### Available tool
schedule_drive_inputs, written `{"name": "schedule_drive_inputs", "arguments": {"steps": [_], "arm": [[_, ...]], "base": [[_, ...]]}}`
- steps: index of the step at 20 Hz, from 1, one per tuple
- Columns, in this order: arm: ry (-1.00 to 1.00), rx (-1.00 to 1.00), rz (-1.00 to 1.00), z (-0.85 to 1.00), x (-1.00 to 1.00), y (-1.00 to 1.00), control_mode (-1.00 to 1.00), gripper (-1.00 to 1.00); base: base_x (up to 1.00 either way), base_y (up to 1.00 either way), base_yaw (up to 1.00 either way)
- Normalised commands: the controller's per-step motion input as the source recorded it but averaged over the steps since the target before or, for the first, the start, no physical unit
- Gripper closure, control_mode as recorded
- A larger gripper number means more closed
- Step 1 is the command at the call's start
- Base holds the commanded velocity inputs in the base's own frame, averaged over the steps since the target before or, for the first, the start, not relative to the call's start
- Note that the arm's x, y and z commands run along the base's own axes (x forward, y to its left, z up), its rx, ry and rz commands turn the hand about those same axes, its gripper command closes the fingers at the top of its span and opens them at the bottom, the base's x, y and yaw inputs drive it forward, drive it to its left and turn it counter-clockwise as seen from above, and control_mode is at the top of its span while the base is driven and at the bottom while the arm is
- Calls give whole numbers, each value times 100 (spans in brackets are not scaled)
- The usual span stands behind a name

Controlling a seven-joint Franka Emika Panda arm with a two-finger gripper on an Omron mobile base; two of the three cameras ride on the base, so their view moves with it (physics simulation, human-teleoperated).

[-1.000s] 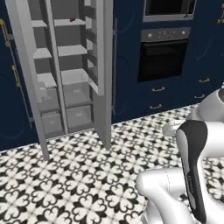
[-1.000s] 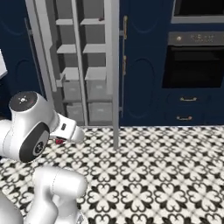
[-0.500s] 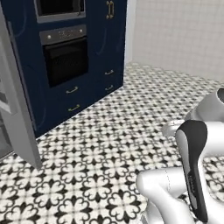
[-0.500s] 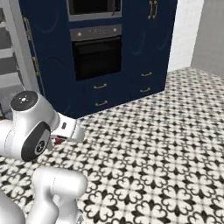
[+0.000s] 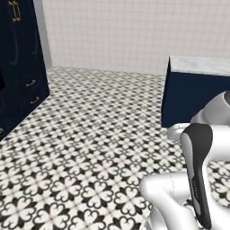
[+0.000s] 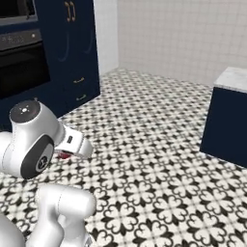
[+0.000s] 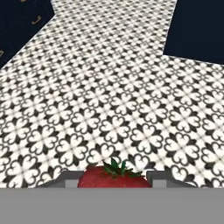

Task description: Take the strawberry from the fridge and place it on top of the pancake, located on the dining counter.

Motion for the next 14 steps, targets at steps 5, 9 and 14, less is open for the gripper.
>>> {"name": "schedule_drive_inputs", "arguments": {"steps": [5, 9, 14], "arm": [[0, 0, 0, 0, 0, 0, 100, 100], [0, 0, 0, 0, 0, 0, 100, 100], [0, 0, 0, 0, 0, 0, 100, 100]], "base": [[100, 27, -25], [100, 31, -21], [94, 59, -65]]}}
